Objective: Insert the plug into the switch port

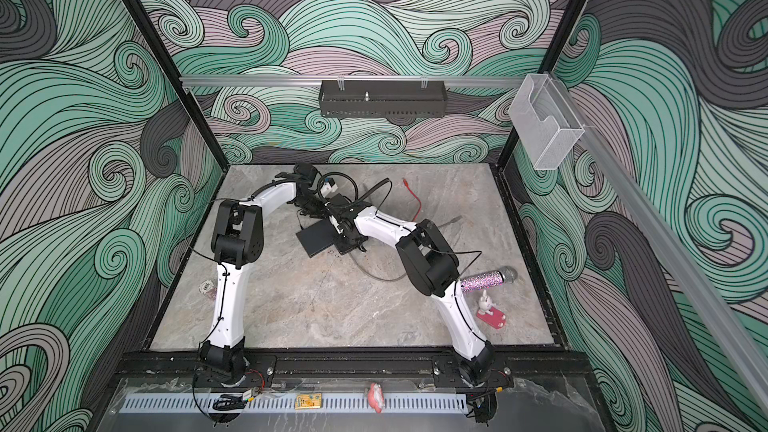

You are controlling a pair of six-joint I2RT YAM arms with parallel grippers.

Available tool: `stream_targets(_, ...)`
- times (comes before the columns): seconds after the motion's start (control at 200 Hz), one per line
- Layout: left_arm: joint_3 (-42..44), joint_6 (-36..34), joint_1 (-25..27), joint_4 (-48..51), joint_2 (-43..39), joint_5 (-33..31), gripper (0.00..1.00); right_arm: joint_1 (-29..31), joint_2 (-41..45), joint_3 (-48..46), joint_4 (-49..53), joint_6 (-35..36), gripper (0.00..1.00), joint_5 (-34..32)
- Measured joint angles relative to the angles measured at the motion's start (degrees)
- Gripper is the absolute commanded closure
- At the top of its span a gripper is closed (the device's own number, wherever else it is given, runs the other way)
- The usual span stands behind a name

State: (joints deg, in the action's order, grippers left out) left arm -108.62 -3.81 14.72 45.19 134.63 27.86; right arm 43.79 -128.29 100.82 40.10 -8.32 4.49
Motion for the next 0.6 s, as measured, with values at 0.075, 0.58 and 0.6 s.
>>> stream_targets(0.075,0.0,0.0,0.0,0.0,0.0,0.0,0.49,0.0,0.0,0.7,0.8,0.0,0.91,0.0)
stream_targets(0.58,1.3,0.0,0.0,-1.5,-0.7,-0.4,0.49,0.0,-0.7,1.7,1.3,0.0,0.91,0.1)
stream_targets(0.6,1.4,0.0,0.0,-1.6,-0.8,-0.4,0.49,0.0,-0.7,1.7,1.3,0.0,0.91,0.1)
